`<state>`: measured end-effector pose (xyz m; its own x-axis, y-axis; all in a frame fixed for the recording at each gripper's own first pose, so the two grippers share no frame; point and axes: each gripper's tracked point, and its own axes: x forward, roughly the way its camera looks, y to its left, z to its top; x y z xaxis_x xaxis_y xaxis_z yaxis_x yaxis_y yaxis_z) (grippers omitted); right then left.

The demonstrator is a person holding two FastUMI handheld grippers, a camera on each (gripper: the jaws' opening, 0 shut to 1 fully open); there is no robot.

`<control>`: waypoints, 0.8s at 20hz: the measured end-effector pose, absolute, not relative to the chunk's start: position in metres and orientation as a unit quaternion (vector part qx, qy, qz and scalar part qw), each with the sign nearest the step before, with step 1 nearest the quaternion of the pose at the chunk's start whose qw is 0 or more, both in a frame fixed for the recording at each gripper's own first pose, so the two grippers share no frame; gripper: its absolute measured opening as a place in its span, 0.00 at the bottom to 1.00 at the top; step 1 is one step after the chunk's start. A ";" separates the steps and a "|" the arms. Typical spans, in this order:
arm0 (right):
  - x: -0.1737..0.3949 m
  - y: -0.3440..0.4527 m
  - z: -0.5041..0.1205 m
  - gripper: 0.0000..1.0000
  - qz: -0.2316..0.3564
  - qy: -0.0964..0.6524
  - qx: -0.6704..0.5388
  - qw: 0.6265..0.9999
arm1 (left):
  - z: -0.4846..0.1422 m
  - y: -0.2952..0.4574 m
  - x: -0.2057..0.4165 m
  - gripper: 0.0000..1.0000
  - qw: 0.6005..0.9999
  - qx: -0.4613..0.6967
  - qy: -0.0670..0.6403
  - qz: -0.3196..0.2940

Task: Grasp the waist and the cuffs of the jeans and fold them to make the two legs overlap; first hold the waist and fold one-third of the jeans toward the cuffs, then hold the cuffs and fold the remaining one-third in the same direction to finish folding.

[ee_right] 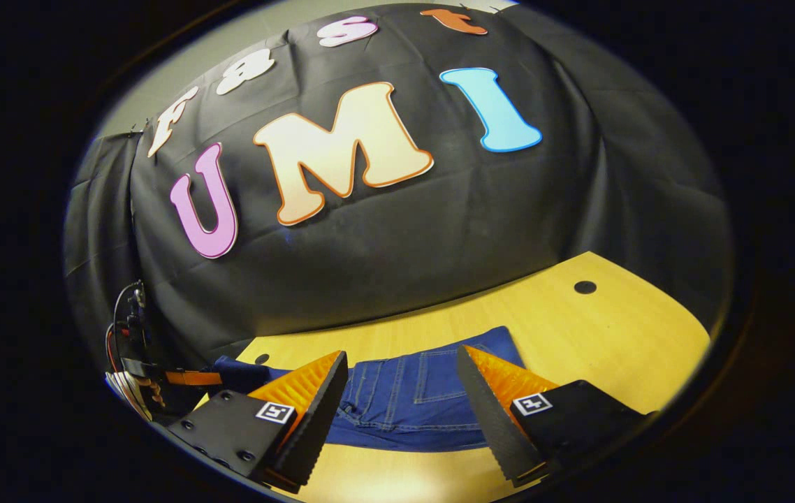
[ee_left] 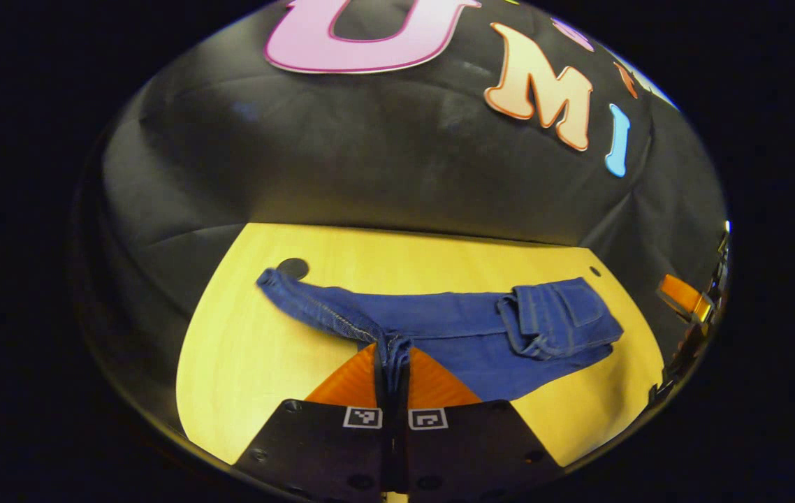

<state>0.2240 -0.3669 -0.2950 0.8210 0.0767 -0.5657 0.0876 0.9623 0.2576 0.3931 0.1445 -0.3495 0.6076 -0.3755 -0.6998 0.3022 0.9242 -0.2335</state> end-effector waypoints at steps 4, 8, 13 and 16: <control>0.212 -0.405 -0.283 0.97 -0.003 0.300 0.128 0.945 | -0.323 0.075 0.394 0.00 0.901 -0.043 0.374 -0.217; 0.202 -0.444 -0.272 0.97 -0.006 0.299 0.126 0.946 | -0.303 0.007 0.394 0.00 0.900 -0.045 0.360 -0.243; 0.192 -0.490 -0.257 0.97 -0.015 0.293 0.128 0.947 | -0.292 -0.083 0.389 0.00 0.893 -0.031 0.342 -0.291; 0.184 -0.521 -0.251 0.97 -0.023 0.291 0.115 0.949 | -0.298 -0.144 0.382 0.00 0.884 -0.029 0.339 -0.322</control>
